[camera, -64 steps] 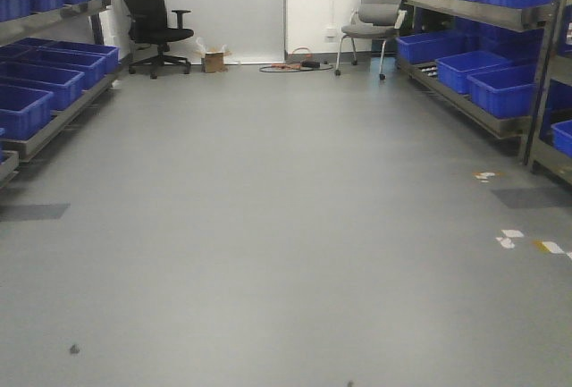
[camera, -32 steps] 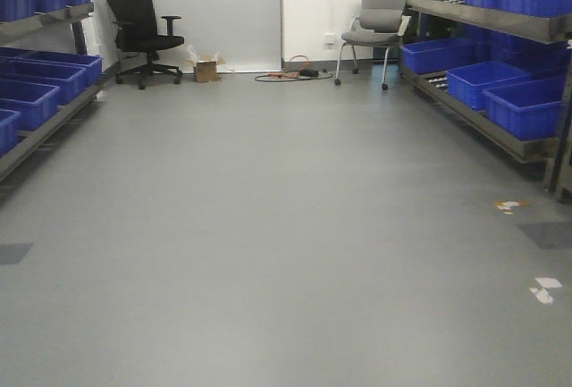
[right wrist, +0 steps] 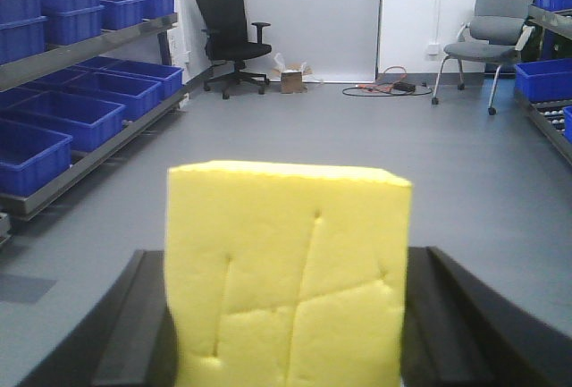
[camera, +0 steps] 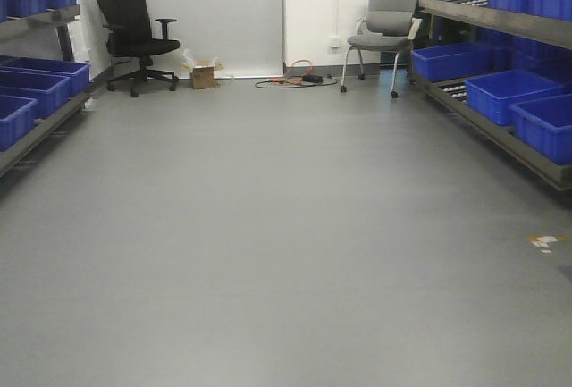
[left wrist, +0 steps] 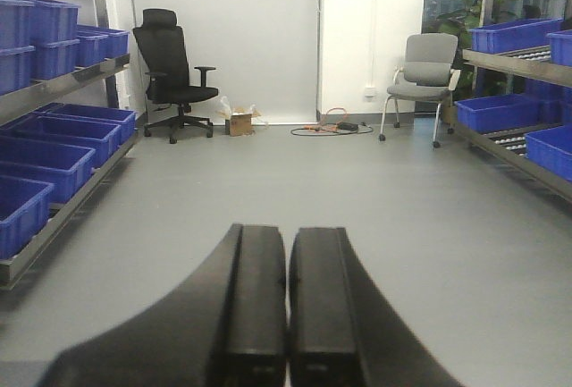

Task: Place yellow foam block on left shelf second layer
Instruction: 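Turn the base and drive toward the shelf of blue bins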

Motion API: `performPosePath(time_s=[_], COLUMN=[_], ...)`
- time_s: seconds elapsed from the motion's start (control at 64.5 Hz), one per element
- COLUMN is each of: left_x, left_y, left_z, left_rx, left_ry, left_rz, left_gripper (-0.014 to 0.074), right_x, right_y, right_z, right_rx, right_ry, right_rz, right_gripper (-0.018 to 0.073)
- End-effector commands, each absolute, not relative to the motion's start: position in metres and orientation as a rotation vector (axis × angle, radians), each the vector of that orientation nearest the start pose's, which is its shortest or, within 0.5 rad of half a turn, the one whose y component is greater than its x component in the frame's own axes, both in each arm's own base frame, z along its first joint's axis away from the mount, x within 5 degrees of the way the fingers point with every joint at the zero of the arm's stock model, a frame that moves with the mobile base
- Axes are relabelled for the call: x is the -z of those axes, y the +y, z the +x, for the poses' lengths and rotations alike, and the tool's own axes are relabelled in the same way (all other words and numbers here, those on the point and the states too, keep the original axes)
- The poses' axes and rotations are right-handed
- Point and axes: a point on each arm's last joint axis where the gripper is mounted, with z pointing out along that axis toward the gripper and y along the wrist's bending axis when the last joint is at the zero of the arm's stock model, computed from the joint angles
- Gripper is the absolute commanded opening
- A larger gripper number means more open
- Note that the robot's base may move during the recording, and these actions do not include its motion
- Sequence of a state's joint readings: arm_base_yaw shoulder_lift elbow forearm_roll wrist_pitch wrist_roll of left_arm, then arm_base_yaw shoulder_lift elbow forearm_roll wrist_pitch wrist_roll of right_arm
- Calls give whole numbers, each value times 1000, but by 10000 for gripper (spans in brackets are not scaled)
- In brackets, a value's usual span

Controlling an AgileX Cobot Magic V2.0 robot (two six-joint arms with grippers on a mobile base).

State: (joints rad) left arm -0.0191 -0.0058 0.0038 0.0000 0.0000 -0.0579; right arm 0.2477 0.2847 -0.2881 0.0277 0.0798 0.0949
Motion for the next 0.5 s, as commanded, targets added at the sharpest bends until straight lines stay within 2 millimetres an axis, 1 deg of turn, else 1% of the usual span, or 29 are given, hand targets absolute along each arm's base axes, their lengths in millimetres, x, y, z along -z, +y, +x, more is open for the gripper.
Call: performPosePath(time_s=[0.0,0.481], left_x=[-212,-212], left_y=[-1,-1], left_z=[55,55], left_rx=[75,76], left_ry=[1409,1409], left_rz=[-30,-29], left_gripper=[124,124], right_x=[-302,-302], right_y=[19,19], right_z=[76,76], right_rx=[-284,-284], right_ry=[1452,1452], right_rz=[-97,-97], right_gripper=[469,469])
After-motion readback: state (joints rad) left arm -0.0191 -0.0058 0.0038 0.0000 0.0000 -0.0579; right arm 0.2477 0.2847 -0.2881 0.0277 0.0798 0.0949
